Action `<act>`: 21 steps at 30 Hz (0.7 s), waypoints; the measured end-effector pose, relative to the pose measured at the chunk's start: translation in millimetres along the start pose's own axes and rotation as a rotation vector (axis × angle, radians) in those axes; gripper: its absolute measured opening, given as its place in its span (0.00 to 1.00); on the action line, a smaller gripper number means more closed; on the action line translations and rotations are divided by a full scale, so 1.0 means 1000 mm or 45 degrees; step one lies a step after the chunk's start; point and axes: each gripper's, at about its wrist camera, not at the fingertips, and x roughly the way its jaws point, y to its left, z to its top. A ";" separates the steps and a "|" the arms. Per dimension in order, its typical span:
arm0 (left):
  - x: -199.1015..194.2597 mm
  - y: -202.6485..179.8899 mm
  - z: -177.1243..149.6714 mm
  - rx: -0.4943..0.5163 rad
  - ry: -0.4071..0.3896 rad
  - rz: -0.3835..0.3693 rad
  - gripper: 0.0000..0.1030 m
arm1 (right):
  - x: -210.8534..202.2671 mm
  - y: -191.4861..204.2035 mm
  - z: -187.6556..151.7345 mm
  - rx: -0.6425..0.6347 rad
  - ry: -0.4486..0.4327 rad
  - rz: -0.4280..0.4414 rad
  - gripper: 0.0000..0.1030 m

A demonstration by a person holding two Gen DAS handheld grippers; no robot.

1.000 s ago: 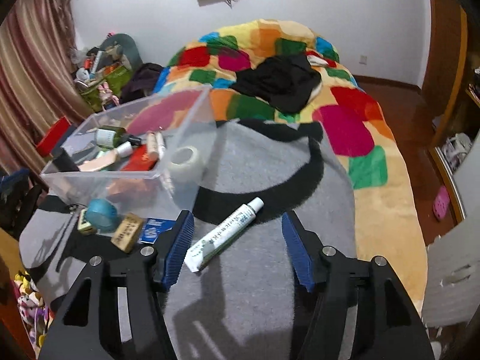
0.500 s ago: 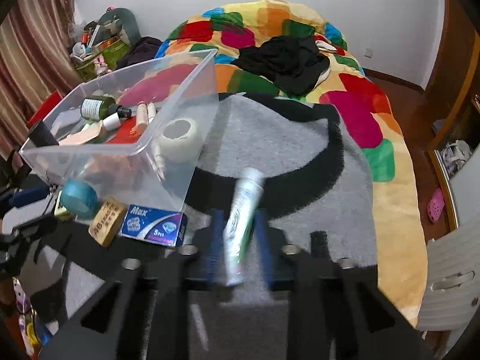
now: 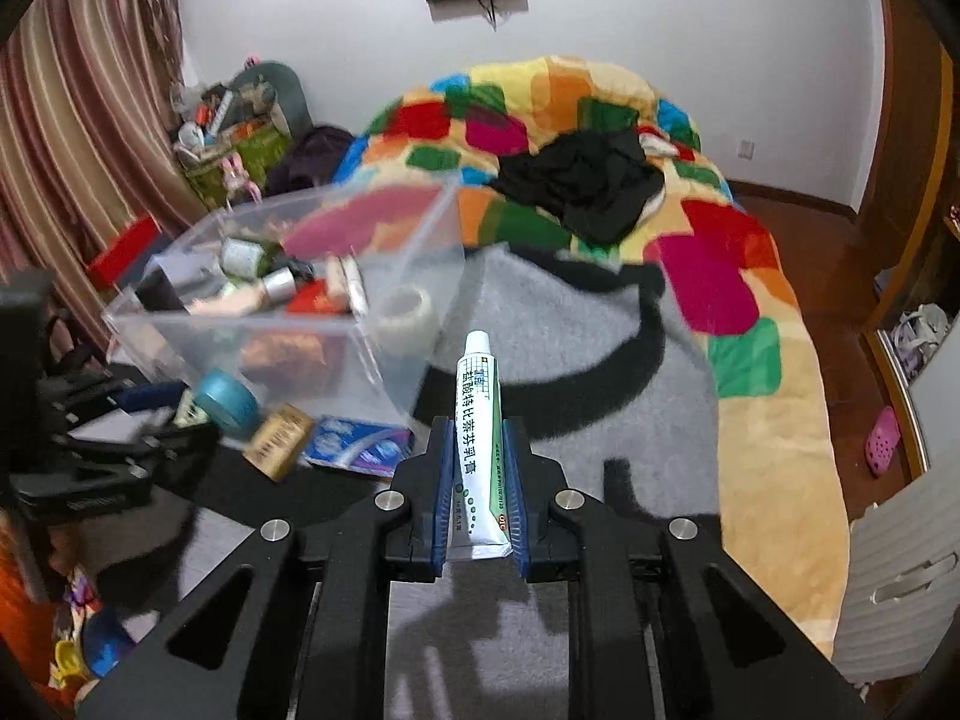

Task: Organize objects

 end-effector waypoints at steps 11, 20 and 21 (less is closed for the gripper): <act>-0.013 0.007 -0.017 -0.040 -0.050 -0.061 0.32 | -0.010 0.043 0.033 -0.078 -0.099 0.091 0.14; -0.030 0.027 -0.032 -0.161 -0.097 -0.108 0.32 | 0.028 0.066 0.055 -0.106 -0.016 0.148 0.14; -0.034 0.030 -0.034 -0.174 -0.110 -0.110 0.32 | 0.033 0.068 0.056 -0.111 -0.003 0.151 0.14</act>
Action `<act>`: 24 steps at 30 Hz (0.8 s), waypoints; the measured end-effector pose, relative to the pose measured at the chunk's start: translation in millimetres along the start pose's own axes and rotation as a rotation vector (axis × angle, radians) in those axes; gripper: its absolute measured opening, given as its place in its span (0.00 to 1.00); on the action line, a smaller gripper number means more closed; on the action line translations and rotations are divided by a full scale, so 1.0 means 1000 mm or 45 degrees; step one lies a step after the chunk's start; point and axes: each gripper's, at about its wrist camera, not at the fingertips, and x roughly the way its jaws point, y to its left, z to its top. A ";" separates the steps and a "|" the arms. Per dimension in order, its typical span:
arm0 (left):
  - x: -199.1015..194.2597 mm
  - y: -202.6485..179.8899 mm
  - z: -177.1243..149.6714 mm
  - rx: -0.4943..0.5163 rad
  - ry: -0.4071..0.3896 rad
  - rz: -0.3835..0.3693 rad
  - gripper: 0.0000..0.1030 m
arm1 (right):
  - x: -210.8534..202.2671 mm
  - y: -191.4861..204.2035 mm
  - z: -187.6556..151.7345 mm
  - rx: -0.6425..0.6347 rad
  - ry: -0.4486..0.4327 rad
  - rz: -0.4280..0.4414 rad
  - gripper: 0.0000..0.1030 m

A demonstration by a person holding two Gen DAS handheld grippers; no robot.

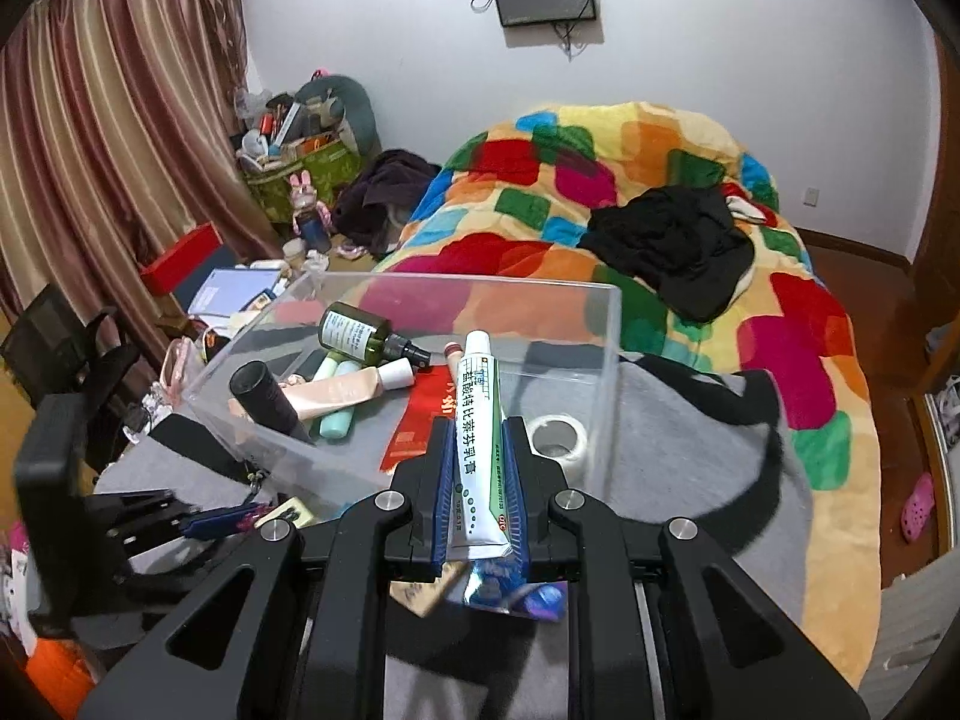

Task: Organize objects

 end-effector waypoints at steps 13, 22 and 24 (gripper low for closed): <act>-0.055 0.018 0.010 -0.057 -0.164 0.026 0.32 | 0.033 0.021 0.008 -0.096 0.105 -0.011 0.13; -0.085 0.037 0.038 -0.119 -0.278 0.075 0.32 | 0.015 0.020 0.007 -0.086 0.063 0.004 0.19; -0.088 0.041 0.046 -0.126 -0.298 0.087 0.32 | 0.005 0.019 0.005 -0.079 0.032 0.015 0.24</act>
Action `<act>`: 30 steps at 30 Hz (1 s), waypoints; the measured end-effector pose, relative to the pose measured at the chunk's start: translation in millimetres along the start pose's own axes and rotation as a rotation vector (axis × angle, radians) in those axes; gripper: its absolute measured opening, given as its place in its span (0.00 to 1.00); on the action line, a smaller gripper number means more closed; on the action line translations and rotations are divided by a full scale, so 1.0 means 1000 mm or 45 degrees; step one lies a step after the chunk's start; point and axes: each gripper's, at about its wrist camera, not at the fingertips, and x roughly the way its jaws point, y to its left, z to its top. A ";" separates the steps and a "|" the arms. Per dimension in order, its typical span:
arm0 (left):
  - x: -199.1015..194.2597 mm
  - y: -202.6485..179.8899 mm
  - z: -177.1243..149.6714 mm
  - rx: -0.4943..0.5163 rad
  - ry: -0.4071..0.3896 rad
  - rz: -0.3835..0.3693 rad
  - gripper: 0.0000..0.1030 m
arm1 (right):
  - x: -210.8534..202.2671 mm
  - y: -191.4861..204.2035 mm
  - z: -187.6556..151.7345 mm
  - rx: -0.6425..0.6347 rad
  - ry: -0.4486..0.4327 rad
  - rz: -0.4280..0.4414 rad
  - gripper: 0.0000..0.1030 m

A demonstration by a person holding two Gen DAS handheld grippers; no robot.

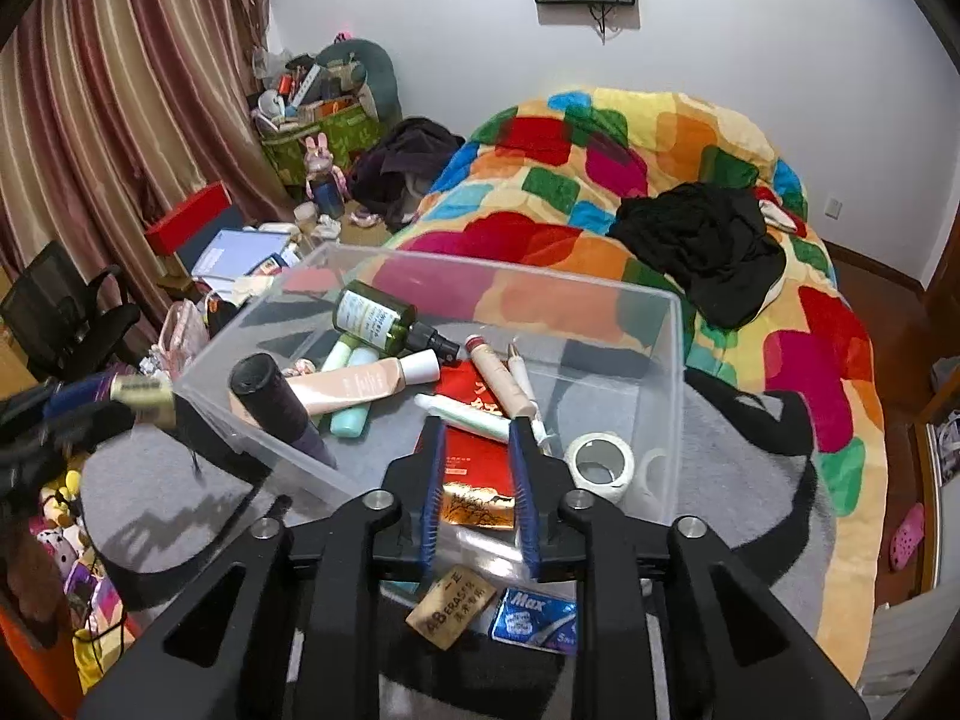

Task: Organize objects

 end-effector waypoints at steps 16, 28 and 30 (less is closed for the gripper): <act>0.058 0.009 0.042 -0.067 0.073 0.031 0.32 | -0.030 -0.031 -0.058 0.081 0.001 -0.062 0.41; 0.085 0.018 0.027 -0.119 0.200 -0.033 0.32 | 0.018 -0.022 -0.080 0.012 0.184 -0.114 0.49; 0.081 0.017 0.027 -0.113 0.191 -0.036 0.32 | 0.020 -0.020 -0.081 -0.004 0.193 -0.134 0.49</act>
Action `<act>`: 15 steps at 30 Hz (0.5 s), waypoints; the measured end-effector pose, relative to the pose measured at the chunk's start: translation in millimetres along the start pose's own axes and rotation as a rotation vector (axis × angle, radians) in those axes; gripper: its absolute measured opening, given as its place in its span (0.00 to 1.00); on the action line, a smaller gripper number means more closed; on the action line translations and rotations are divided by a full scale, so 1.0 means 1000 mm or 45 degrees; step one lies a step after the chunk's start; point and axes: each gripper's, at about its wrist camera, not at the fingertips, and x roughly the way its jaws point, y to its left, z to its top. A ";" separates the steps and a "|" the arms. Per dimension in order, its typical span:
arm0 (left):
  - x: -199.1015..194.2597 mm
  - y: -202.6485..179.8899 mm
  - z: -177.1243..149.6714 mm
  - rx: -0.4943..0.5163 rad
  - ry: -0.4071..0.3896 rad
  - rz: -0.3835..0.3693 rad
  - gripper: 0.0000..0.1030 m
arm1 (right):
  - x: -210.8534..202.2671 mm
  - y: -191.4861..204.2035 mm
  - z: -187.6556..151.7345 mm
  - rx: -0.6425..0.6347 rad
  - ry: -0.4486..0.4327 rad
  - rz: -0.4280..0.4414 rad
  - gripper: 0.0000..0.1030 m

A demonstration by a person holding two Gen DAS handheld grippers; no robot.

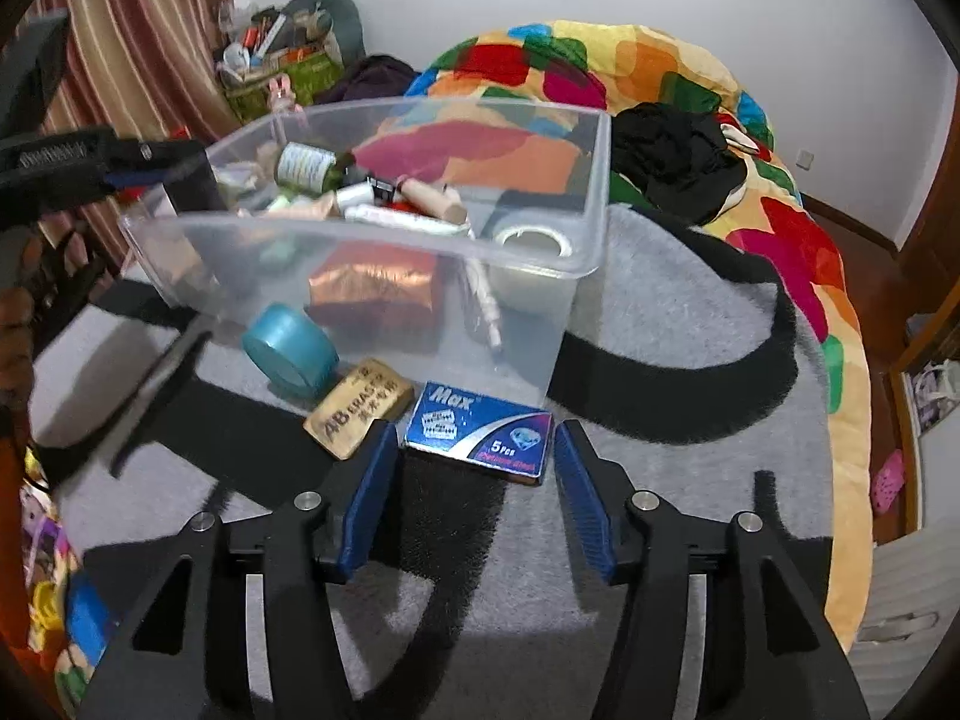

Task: Organize objects

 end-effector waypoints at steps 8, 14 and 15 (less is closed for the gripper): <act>-0.030 -0.016 -0.013 0.079 -0.077 0.056 0.33 | -0.001 0.000 0.001 0.010 -0.013 0.009 0.45; -0.056 -0.038 -0.032 0.153 -0.134 0.048 0.41 | -0.009 -0.002 0.000 0.033 -0.057 0.020 0.45; -0.059 -0.043 -0.036 0.166 -0.142 0.040 0.42 | -0.011 -0.002 0.000 0.038 -0.063 0.023 0.45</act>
